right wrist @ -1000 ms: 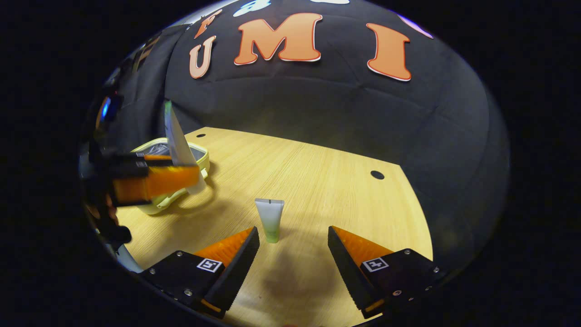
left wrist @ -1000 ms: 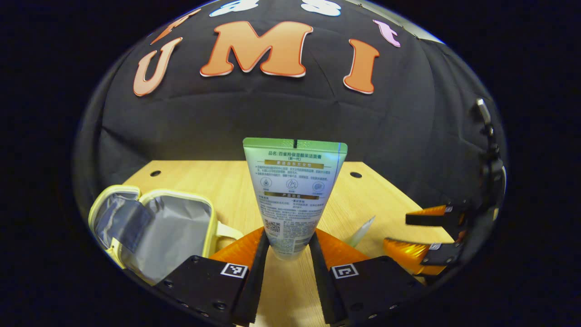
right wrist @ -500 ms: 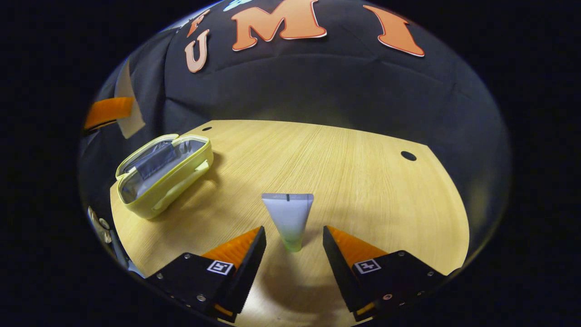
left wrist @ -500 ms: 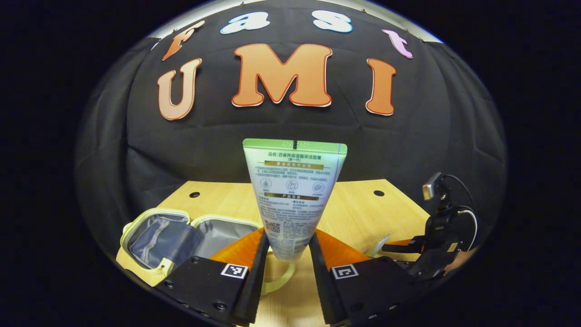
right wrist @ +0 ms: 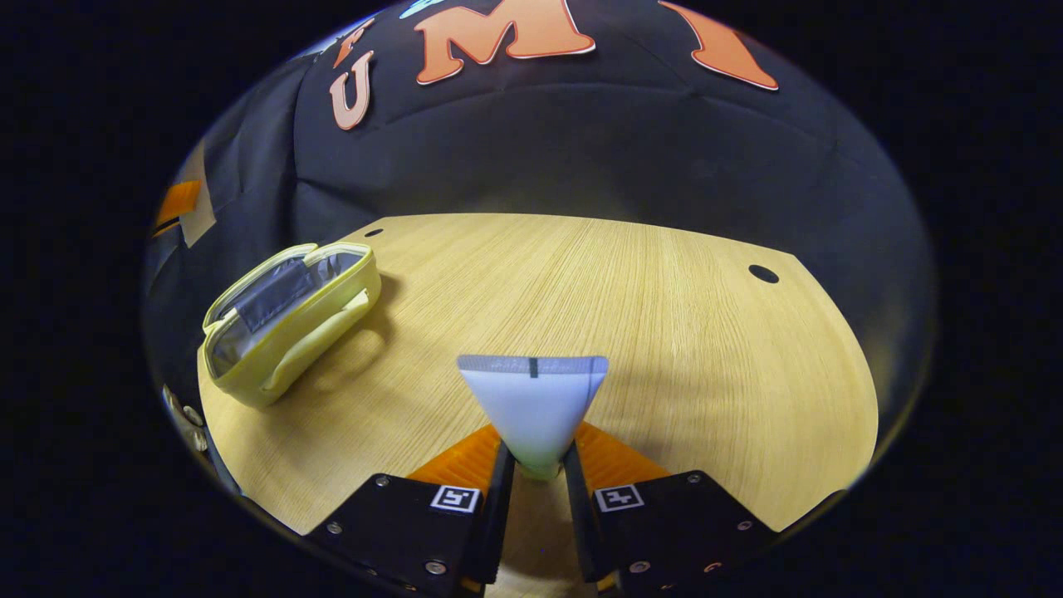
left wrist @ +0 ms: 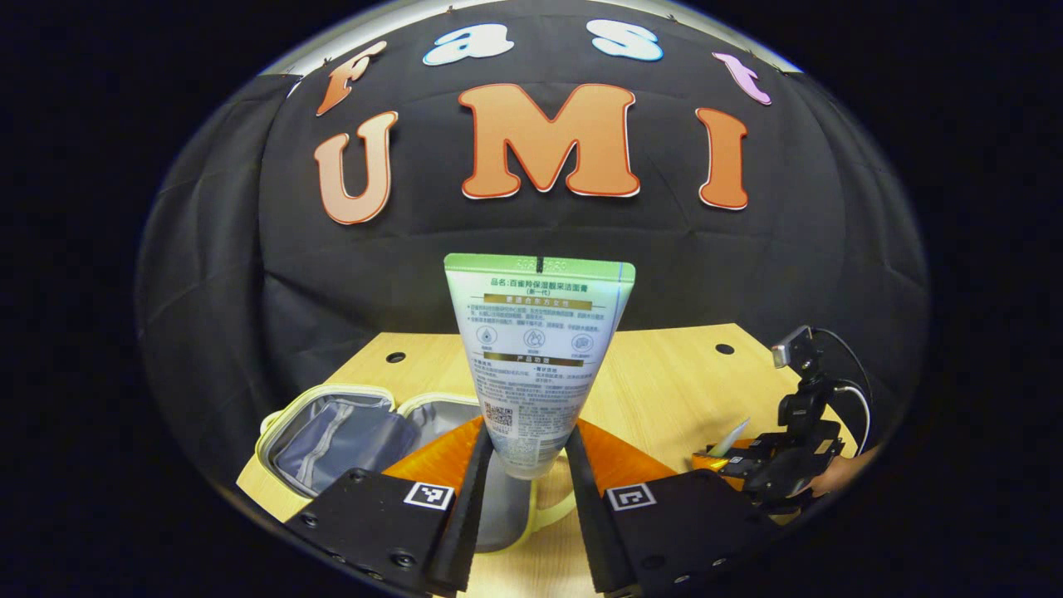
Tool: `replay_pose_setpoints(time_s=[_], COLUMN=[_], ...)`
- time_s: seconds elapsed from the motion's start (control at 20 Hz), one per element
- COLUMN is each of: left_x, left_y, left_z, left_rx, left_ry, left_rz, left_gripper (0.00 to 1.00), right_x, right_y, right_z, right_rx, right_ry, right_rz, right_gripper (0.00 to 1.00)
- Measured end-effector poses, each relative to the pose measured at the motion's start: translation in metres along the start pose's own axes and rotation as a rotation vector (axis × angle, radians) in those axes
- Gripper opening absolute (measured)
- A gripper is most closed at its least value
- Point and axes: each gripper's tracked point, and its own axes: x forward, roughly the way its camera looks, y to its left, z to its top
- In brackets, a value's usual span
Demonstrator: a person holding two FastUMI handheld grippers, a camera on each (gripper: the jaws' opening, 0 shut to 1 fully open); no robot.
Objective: First open the suitcase, pack the skin care products into it, and then close the suitcase.
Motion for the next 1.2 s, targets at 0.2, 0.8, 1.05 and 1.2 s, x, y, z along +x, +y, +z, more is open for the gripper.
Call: replay_pose_setpoints(time_s=[0.2, 0.8, 1.05, 1.2], left_x=[-0.004, 0.024, 0.052, 0.073], left_y=[0.021, 0.103, 0.137, 0.148], left_z=[-0.006, -0.063, -0.111, -0.137], left_rx=[-0.012, -0.028, 0.009, 0.023], left_ry=[0.021, 0.201, 0.332, 0.399], left_rz=[0.025, -0.003, -0.098, -0.157], left_gripper=[0.52, 0.54, 0.54, 0.53], right_x=[-0.023, -0.072, -0.067, -0.060], right_y=[0.011, 0.082, 0.132, 0.156], right_z=[0.016, 0.081, 0.096, 0.107], right_rx=[-0.011, -0.052, -0.039, -0.012], right_ry=[-0.021, -0.067, -0.061, -0.057], right_rz=[0.024, 0.050, 0.011, -0.023], right_gripper=[0.36, 0.36, 0.36, 0.36])
